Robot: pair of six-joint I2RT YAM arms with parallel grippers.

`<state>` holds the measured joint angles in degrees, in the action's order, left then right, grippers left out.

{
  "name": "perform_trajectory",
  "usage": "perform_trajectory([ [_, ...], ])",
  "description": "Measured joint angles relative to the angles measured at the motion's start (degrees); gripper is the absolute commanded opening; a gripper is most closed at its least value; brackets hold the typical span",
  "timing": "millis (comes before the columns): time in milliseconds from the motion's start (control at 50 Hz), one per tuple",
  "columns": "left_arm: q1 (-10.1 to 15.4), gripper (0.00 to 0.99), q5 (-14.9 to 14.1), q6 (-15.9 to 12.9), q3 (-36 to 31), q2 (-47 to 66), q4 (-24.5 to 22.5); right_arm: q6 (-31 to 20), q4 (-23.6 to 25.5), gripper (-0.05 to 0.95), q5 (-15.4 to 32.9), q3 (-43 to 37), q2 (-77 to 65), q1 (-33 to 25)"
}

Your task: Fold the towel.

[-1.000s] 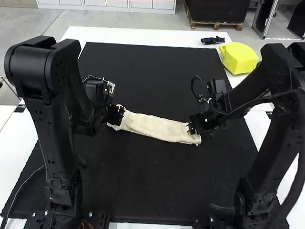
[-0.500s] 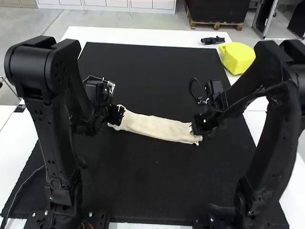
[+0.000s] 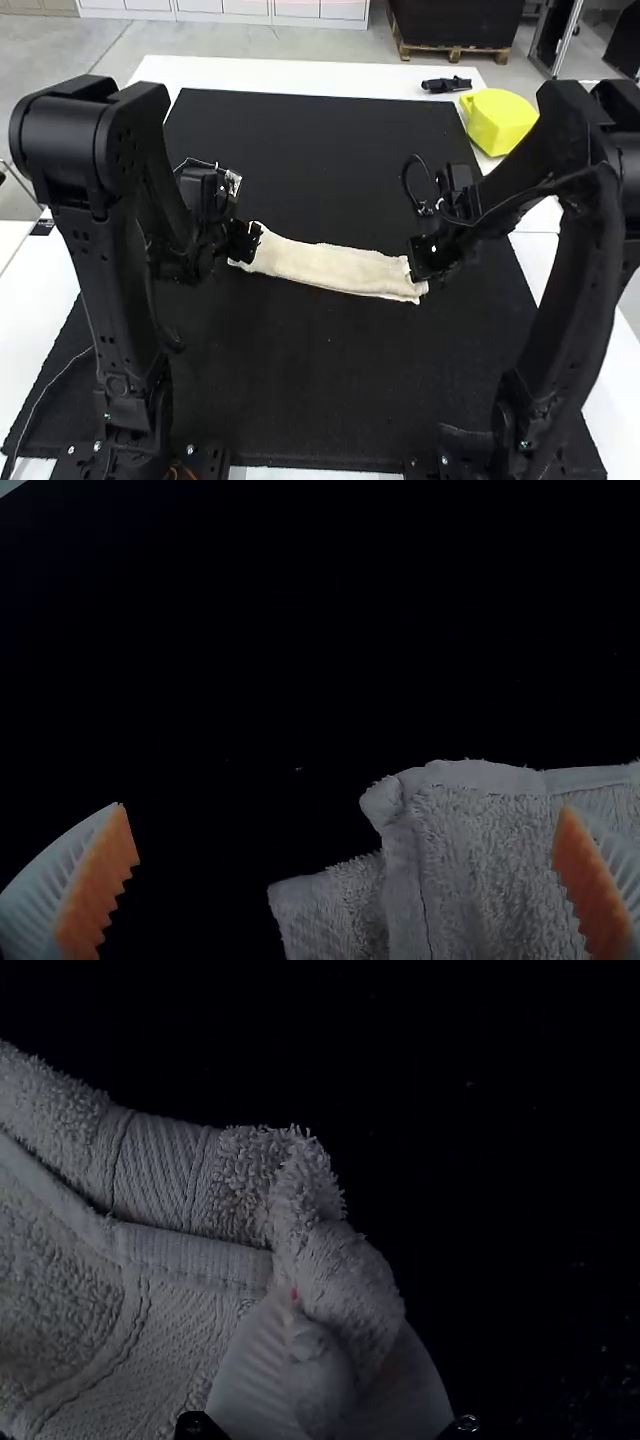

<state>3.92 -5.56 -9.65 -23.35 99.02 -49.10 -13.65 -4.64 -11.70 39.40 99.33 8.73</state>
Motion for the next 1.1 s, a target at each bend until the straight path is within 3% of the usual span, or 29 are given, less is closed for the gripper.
perform_trajectory([
  [220, 0.0, 0.967, 0.0, 0.0, 0.0, 0.0, 0.1, -3.5, -1.4, -0.01, -0.2, -0.4, 0.0, -5.1],
  [600, 0.4, 0.967, 0.0, 0.0, 0.0, 0.0, 0.4, -11.2, -8.9, -0.01, 10.8, -0.7, 0.5, -19.3],
  [1100, 2.5, 0.967, 0.1, 0.0, 0.0, 0.0, 0.4, -9.4, -14.3, -0.01, 12.7, -0.7, -9.0, -15.4],
])
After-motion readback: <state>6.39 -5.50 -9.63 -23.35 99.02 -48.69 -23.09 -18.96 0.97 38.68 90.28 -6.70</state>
